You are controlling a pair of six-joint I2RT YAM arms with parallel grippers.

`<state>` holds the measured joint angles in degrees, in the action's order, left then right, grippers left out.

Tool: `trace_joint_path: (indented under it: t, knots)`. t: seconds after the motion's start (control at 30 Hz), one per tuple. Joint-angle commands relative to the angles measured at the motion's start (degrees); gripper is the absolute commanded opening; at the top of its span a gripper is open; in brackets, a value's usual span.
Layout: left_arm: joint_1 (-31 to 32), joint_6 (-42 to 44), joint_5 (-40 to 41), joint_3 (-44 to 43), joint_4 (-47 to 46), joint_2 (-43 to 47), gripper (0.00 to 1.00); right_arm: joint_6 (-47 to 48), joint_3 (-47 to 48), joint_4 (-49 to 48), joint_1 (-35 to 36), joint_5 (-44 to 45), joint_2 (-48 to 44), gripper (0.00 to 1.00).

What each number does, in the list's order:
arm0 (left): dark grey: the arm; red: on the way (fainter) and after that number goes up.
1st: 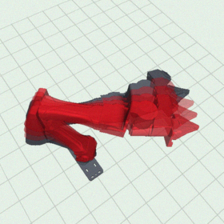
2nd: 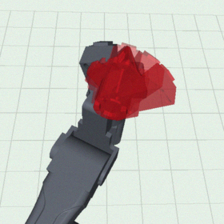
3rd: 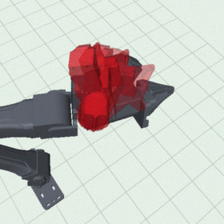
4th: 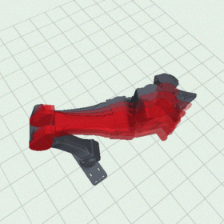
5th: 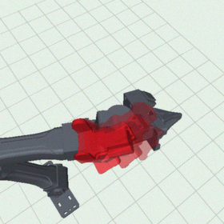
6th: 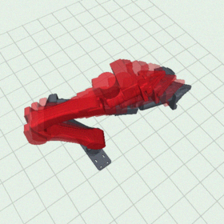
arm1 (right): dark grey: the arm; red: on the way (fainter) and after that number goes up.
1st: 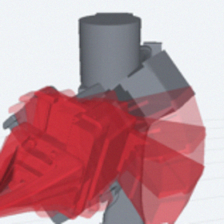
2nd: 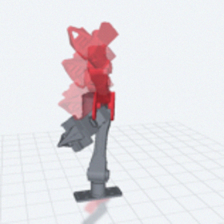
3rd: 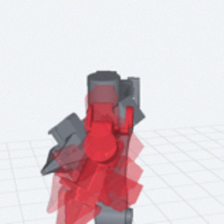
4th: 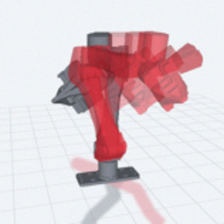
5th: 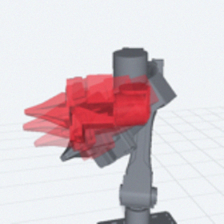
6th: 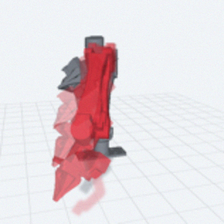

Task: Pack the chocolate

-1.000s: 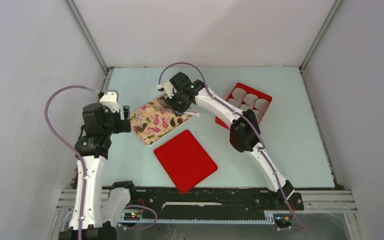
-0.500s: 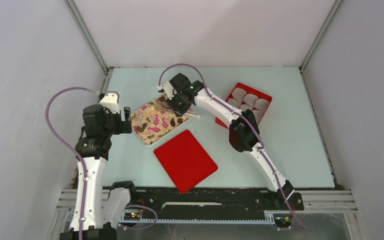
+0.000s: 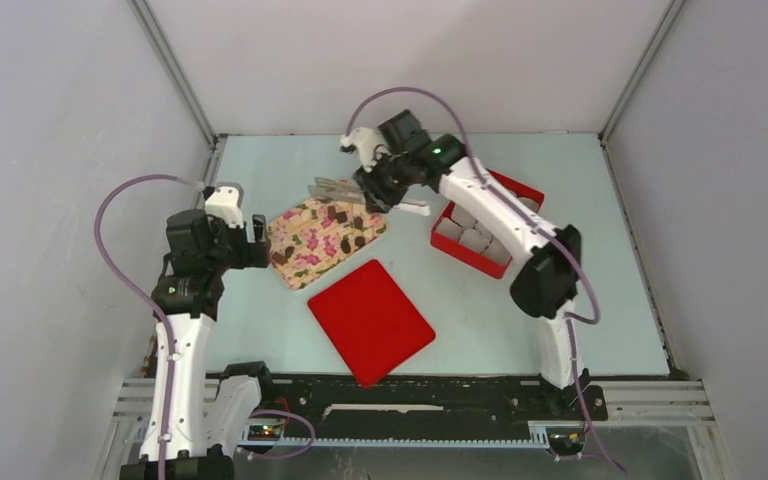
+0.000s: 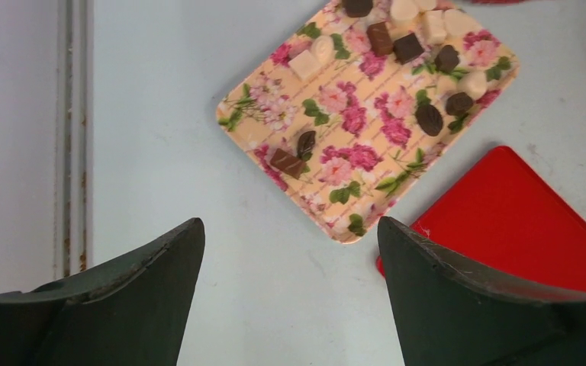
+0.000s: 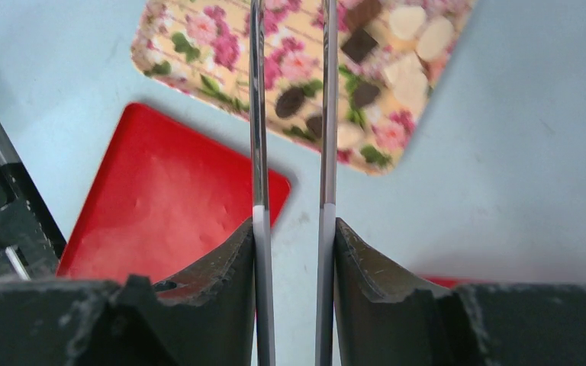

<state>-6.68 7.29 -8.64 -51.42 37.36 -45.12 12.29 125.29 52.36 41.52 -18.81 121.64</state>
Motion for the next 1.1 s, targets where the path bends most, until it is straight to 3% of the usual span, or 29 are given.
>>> trace_joint_path:
  t: [0.0,0.17,0.47,0.7,1.07]
  knots:
    - [-0.5,-1.7,-6.4,1.1,-2.7,-0.6,0.87,2.6,-7.8,-0.9,-5.7,-0.7,-8.6,0.26]
    - [-0.5,-2.9,-15.7,0.8,-3.6,-1.9,0.86,3.8,-18.5,-2.9,-14.5,1.1,-16.3,0.26]
    - [-0.5,-1.5,-23.9,-1.0,-2.2,-5.1,0.85,4.8,-30.5,-5.2,-30.4,4.8,-24.3,0.25]
    - [-0.5,-1.3,-22.6,-1.1,-1.9,-6.1,0.86,3.5,-36.3,-7.3,-35.5,6.3,-25.8,0.25]
    - [-0.5,-1.5,-22.5,-0.7,-1.9,-5.8,0.87,2.7,-36.9,-8.7,-37.9,5.1,-22.5,0.25]
